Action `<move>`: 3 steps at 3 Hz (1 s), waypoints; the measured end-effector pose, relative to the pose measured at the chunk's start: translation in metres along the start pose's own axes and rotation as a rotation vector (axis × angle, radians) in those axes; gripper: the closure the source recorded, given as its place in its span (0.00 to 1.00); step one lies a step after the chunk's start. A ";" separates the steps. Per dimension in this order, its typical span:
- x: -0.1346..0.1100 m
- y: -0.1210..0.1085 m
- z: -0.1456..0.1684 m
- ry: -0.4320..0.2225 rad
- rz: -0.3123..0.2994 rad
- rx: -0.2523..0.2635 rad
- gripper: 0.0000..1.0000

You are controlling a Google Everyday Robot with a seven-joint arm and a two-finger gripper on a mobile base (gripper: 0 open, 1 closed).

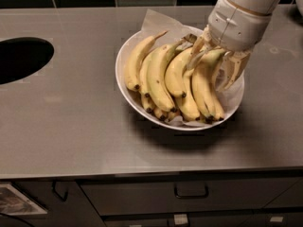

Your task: Pick banana from white bowl

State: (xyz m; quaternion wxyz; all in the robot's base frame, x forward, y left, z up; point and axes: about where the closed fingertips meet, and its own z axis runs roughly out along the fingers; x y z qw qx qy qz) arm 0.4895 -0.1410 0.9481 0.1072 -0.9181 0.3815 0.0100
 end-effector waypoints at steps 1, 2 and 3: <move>0.002 -0.003 0.004 -0.004 -0.005 -0.010 0.45; 0.003 -0.008 0.007 -0.007 -0.011 -0.017 0.45; 0.003 -0.011 0.010 -0.010 -0.016 -0.022 0.45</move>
Offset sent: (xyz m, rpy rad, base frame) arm -0.0138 -0.0051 -0.0104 -0.0567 0.1250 0.0380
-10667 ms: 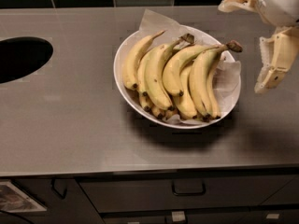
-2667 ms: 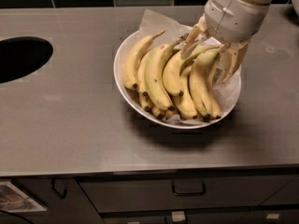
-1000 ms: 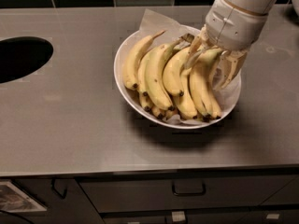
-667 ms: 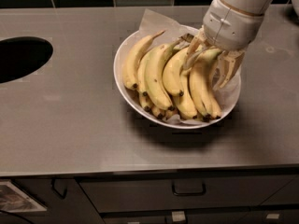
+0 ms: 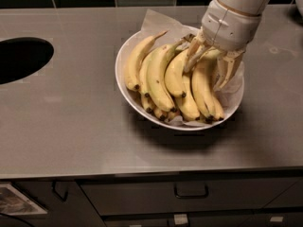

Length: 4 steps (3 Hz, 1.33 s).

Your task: Pick banana from white bowl

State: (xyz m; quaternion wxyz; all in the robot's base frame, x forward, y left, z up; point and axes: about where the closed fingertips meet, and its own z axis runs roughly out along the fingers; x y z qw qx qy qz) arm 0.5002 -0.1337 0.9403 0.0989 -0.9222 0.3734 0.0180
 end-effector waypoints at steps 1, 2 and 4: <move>0.000 0.000 0.000 0.000 0.000 0.000 0.63; 0.000 0.000 0.000 0.000 0.000 0.000 0.87; 0.000 0.000 0.000 0.000 0.000 0.000 1.00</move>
Offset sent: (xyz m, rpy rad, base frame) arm 0.0000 0.0000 0.0000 0.0000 0.0000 0.0000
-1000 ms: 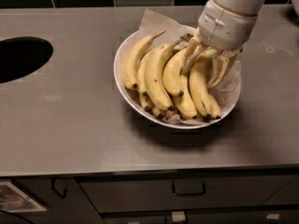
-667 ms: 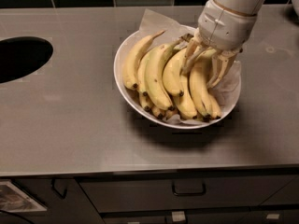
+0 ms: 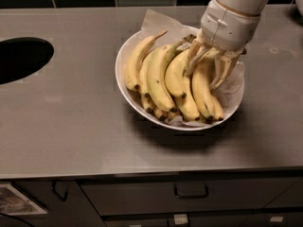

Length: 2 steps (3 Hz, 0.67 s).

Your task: Pick banana from white bowl

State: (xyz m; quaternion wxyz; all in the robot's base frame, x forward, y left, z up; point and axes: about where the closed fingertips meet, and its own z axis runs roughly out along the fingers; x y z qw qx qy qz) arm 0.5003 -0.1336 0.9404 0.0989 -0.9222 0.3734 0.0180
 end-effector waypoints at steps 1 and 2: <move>0.000 -0.007 -0.008 0.025 -0.005 0.055 1.00; -0.004 -0.007 -0.025 0.044 -0.016 0.129 1.00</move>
Offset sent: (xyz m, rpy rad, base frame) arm -0.0146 -0.0037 0.0436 0.0934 -0.1616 -0.0021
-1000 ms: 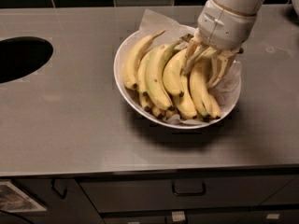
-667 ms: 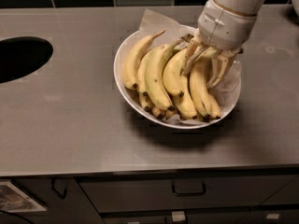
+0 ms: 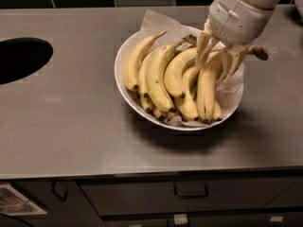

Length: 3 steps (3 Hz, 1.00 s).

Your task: Pick banana from white bowl

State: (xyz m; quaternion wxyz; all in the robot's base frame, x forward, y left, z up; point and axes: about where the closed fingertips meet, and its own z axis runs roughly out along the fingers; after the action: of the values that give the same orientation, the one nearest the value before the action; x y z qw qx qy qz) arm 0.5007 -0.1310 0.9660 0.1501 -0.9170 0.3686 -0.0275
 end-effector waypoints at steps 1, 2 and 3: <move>-0.003 0.003 -0.014 0.017 0.004 0.059 1.00; -0.007 0.004 -0.026 0.036 0.004 0.100 1.00; -0.011 0.004 -0.038 0.040 -0.006 0.150 1.00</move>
Offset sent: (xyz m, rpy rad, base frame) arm -0.0221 -0.0094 0.0356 0.0638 -0.1238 -0.0301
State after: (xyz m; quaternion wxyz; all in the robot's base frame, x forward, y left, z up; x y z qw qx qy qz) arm 0.4837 -0.1362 1.0016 0.2107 -0.9034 0.3660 -0.0739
